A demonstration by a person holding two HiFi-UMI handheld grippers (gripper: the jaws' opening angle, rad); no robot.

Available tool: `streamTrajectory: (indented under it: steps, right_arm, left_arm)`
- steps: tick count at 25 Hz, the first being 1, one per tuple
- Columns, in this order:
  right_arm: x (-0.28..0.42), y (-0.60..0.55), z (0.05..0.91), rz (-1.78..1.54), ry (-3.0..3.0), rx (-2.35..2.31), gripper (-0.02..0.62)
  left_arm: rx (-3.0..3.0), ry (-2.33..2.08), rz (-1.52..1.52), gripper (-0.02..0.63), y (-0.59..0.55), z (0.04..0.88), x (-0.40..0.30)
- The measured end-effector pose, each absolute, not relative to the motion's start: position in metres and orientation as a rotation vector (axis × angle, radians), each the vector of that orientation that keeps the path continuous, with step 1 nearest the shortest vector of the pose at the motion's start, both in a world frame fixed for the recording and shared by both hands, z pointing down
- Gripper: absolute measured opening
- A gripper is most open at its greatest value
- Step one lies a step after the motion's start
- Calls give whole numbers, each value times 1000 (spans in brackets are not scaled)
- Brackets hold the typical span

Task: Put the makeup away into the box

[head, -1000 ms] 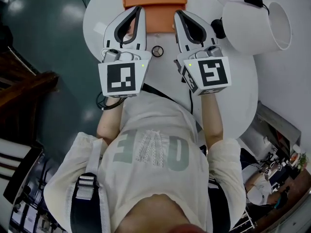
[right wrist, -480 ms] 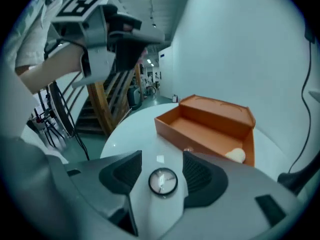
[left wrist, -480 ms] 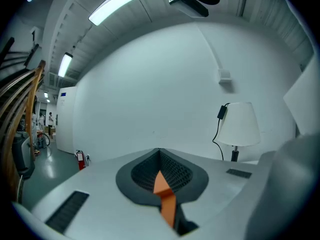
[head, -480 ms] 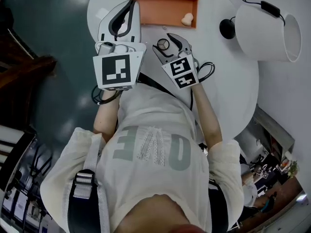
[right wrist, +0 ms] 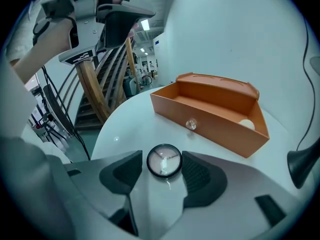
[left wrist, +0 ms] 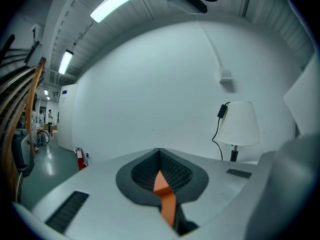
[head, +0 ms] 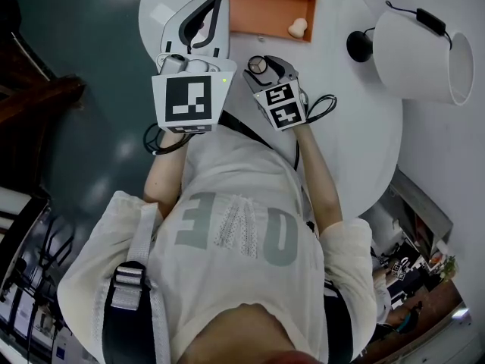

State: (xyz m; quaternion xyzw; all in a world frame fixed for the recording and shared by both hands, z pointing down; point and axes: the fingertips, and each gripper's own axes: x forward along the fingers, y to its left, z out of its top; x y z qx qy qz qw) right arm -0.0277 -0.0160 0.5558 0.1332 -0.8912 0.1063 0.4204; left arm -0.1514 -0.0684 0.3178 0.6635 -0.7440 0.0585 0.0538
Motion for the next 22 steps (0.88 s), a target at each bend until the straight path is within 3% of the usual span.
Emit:
streamTrajectory:
  steps: [8, 22]
  right_arm:
    - [-30, -21, 538, 253, -2266, 346, 218]
    - [-26, -90, 306, 403, -2883, 768, 216]
  left_arm:
    - [2012, -2268, 184, 8, -67, 317, -151]
    - [2170, -2218, 121, 8, -79, 292, -112]
